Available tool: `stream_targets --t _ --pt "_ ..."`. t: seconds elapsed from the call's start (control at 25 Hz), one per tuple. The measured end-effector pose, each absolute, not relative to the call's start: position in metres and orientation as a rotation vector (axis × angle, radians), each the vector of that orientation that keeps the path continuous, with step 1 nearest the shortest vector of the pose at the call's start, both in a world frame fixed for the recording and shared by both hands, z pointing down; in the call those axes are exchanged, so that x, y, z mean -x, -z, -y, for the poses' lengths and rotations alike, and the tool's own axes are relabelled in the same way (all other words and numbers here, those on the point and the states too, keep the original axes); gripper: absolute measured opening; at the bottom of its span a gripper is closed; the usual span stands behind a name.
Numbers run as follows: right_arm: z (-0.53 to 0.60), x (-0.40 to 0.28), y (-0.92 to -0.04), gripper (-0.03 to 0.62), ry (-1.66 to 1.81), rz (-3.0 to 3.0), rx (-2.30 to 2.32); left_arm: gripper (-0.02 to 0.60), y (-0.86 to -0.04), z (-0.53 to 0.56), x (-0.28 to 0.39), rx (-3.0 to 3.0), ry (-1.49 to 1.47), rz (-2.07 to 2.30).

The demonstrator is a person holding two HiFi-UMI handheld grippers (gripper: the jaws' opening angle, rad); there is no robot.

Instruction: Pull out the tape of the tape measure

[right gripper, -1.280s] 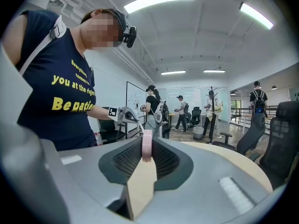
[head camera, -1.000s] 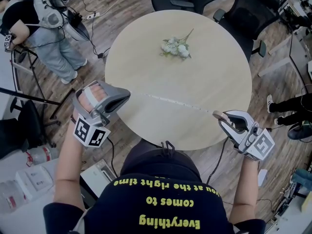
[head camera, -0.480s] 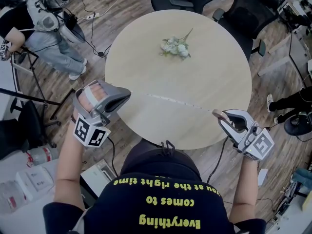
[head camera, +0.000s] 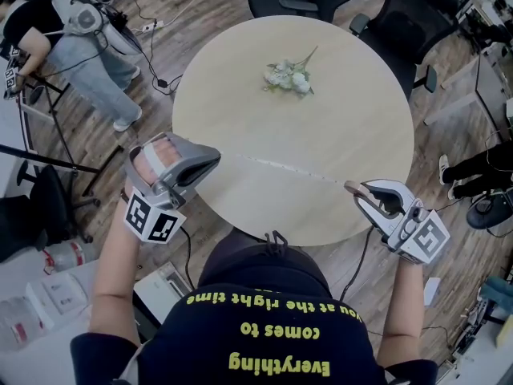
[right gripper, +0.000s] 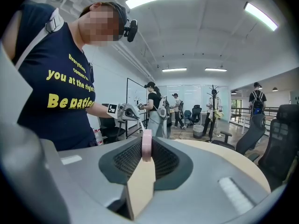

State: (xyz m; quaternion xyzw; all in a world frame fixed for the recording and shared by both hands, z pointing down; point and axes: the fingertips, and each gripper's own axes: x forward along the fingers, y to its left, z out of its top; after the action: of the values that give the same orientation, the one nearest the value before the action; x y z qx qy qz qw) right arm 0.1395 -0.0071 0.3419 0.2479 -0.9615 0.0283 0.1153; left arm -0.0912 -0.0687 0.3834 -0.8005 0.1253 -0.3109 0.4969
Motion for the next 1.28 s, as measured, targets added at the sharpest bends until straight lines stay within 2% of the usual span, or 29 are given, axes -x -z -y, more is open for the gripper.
stream_targets --t 1.28 --pt "0.004 -0.096 -0.341 0.081 -0.082 2.864 -0.593 0.008 -0.381 0.017 0.008 1.998 0.534 -0.087"
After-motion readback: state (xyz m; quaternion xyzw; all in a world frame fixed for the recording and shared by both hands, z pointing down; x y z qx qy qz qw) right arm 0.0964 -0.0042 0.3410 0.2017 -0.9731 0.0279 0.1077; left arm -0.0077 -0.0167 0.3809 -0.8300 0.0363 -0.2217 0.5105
